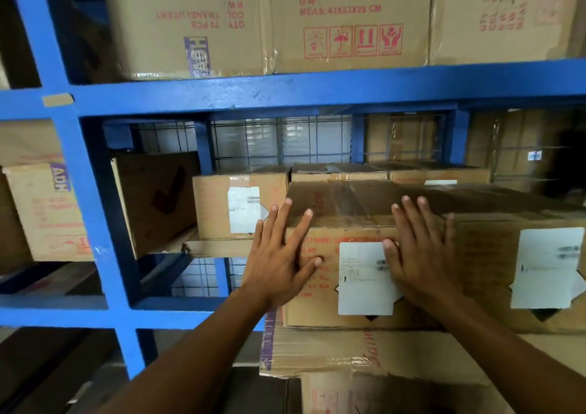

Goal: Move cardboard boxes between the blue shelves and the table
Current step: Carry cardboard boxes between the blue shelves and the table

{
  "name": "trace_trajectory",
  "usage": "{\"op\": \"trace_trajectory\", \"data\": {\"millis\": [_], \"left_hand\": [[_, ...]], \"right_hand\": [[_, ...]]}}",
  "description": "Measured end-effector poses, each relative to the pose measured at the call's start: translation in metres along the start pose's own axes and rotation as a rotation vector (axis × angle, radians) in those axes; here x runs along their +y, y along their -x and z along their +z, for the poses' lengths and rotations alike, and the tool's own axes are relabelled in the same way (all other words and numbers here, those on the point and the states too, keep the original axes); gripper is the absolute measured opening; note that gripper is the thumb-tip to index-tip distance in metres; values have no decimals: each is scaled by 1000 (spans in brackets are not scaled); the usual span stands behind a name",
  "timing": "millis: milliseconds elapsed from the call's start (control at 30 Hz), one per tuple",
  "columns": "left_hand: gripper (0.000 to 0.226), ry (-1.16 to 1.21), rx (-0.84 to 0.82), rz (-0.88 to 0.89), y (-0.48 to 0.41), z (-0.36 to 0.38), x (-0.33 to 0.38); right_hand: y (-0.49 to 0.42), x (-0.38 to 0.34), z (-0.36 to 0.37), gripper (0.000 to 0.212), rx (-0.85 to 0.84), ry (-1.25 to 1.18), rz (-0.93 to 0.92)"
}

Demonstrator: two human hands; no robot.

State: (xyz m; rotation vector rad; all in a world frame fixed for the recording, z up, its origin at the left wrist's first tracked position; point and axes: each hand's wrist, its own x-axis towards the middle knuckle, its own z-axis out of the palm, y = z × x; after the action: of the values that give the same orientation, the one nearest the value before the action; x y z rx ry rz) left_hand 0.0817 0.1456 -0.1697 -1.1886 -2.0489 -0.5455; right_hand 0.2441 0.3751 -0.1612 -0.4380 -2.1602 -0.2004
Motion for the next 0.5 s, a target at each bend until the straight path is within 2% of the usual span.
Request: {"op": "trace_trajectory", "data": {"millis": [167,233,300,400,500], "left_hand": [[77,32,60,-162,22,-37,-8],[78,1,104,-250,40,-57,-14],[81,-10,160,-376,66,-82,-16],[78,-97,258,-604,123,-126,-11],[73,-216,340,-905,202,-177,13]], "right_hand": [[-39,-52,-24,54,187,-270,-203],[-54,-91,-27,49,182,-467,-331],[-57,-134,-26,46,65,-730,-441],[-35,-203,-21,43,-249,-1085,-540],[18,-276,-28,40,-542,-1335,-645]]}}
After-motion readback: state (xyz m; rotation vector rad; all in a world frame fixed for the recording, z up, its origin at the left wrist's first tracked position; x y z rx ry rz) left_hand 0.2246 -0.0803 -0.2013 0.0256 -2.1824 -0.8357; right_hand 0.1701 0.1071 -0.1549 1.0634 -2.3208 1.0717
